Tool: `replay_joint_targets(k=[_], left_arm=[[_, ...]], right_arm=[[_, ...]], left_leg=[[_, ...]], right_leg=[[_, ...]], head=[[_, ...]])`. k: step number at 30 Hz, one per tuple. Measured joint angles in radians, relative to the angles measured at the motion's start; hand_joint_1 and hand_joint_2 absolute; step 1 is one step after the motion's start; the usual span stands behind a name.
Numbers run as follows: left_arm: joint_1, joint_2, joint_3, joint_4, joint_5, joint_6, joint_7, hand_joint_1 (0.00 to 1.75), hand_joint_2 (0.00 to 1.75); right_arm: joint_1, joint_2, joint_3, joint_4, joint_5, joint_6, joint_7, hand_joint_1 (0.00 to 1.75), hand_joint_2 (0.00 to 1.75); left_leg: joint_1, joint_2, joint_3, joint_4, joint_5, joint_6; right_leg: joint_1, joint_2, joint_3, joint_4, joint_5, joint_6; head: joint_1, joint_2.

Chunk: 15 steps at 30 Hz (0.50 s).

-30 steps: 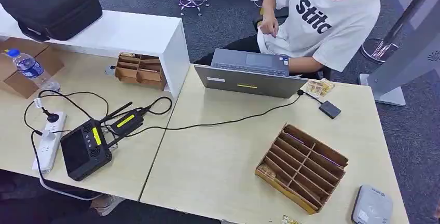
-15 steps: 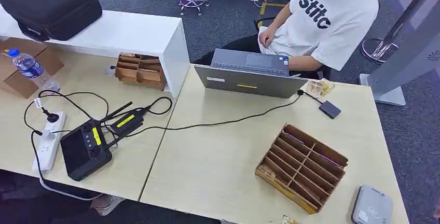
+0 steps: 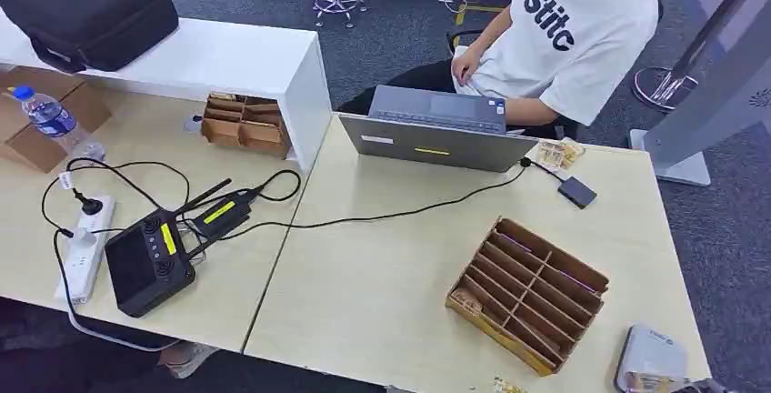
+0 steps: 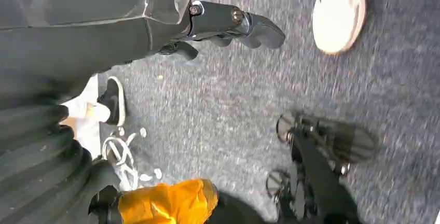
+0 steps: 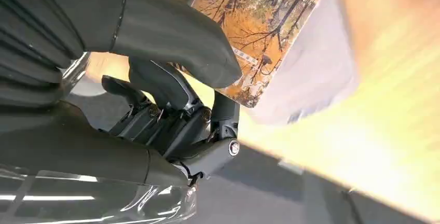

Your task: Pass the card to the sensor for recognition and then transmit it.

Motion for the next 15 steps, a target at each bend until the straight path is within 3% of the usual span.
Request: replay_joint_targets(k=[6,15], left_arm=[[0.0,0.01,0.008,0.0,-0.004,0.001,0.0,0.0,1.75],[-0.001,0.015,0.016,0.0,-0.005,0.001,0.0,0.0,1.75]], right_arm=[[0.029,-0.029,0.074,0.018,-0.042,-0.013,0.027,1.75,1.75],[0.035,-0.042,0.102,0.024,-0.051,-0.013,0.035,1.75,1.75]], left_leg=[[0.0,0.001,0.0,0.0,0.0,0.0],[0.0,0.002,0.0,0.001,-0.001,0.001]], right_leg=[[0.0,0.001,0.0,0.0,0.0,0.0],[0.0,0.001,0.001,0.0,0.0,0.001]], head=[[0.002,0.0],[0.002,0.0]])
